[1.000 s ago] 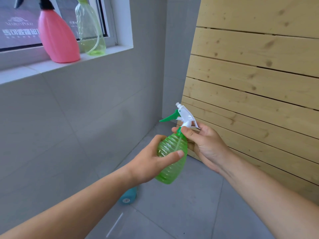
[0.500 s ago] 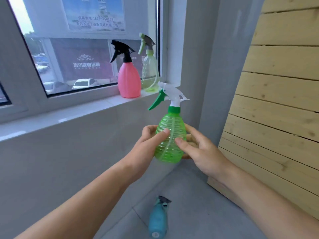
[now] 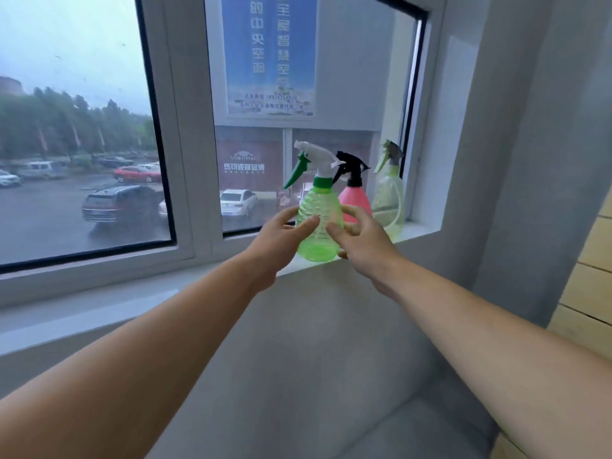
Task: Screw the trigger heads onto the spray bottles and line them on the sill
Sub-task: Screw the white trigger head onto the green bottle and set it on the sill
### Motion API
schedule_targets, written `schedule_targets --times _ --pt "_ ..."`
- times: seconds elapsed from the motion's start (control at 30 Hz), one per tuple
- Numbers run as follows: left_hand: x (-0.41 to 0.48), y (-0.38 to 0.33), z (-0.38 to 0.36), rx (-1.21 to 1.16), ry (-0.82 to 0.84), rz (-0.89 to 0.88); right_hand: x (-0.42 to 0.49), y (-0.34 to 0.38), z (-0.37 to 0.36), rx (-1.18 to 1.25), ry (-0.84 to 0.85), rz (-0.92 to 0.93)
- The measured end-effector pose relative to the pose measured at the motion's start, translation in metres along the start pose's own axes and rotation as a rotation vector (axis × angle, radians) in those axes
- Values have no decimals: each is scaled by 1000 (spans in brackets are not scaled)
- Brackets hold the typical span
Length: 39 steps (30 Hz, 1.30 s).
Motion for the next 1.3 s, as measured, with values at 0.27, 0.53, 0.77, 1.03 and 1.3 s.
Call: schedule_targets --times 0.27,0.53,0.77,1.03,1.3 --pt "30 26 12 32 -175 29 30 -20 -23 -32 -20 -39" --pt "43 30 14 54 -216 22 35 -20 -27 -73 -35 -33" --pt "45 31 16 75 -217 29 36 -19 -28 -124 -30 -36" --pt "13 13 22 168 -304 -15 16 -22 -12 -153 -81 -73" --pt "-47 27 -30 145 -187 -56 -59 -76 31 -123 -125 -179"
Point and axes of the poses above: each hand's wrist, its own x-axis towards the middle knuckle, its own z-axis out of the back of the hand, y = z × x, the point moved 2 cm from there along x, towards the middle knuckle, and after that the axes turned 3 degrees about y, right-handed, at the moved point
